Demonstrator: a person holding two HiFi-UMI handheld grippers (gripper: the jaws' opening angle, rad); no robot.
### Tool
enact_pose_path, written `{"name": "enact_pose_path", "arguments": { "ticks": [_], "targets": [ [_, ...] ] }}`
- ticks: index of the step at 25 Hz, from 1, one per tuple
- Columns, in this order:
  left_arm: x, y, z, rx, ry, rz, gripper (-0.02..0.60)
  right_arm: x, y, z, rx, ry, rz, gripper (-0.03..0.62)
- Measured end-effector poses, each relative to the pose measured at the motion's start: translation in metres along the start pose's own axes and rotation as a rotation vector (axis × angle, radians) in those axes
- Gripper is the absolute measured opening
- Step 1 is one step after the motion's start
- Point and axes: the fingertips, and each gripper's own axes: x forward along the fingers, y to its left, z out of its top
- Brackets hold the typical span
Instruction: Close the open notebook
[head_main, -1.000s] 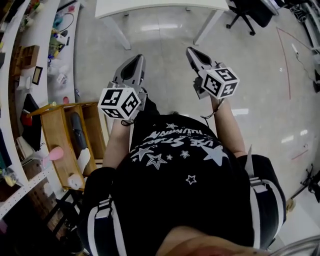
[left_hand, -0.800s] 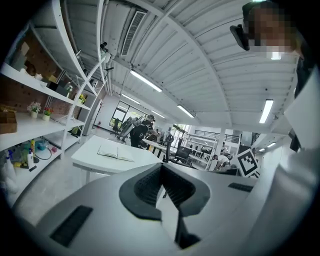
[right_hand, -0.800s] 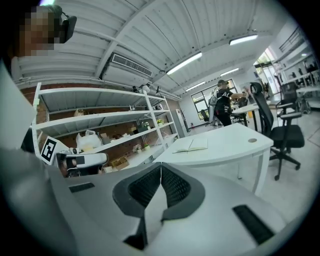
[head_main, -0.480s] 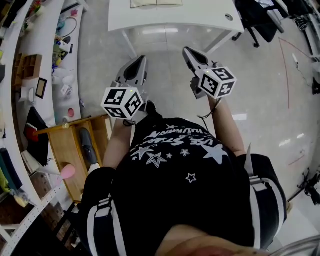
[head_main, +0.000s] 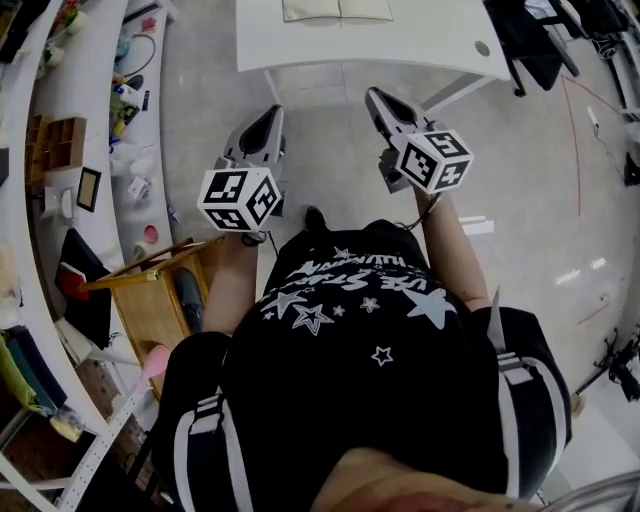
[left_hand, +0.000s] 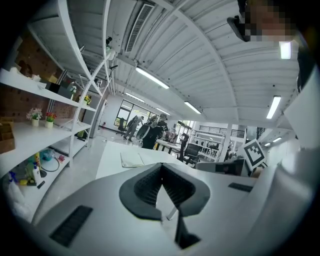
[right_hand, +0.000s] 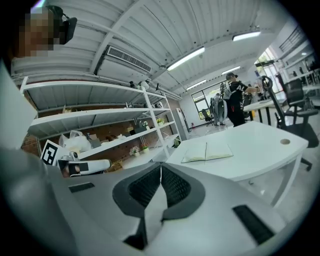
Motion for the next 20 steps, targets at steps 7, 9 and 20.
{"name": "enact_pose_path", "arguments": {
  "ticks": [7, 9, 20],
  "targets": [
    [0.017, 0.022, 0.006, 0.015, 0.009, 0.014, 0.011, 0.015, -0.011, 0.003, -0.002, 0.000, -0.030, 0.009],
    [0.022, 0.028, 0.006, 0.014, 0.012, 0.024, 0.011, 0.023, -0.016, 0.004, -0.003, 0.006, -0.029, 0.009],
    [0.084, 0.080, 0.031, 0.013, 0.003, 0.115, 0.011, 0.127, -0.055, 0.042, -0.035, 0.030, 0.050, 0.009]
  ]
}}
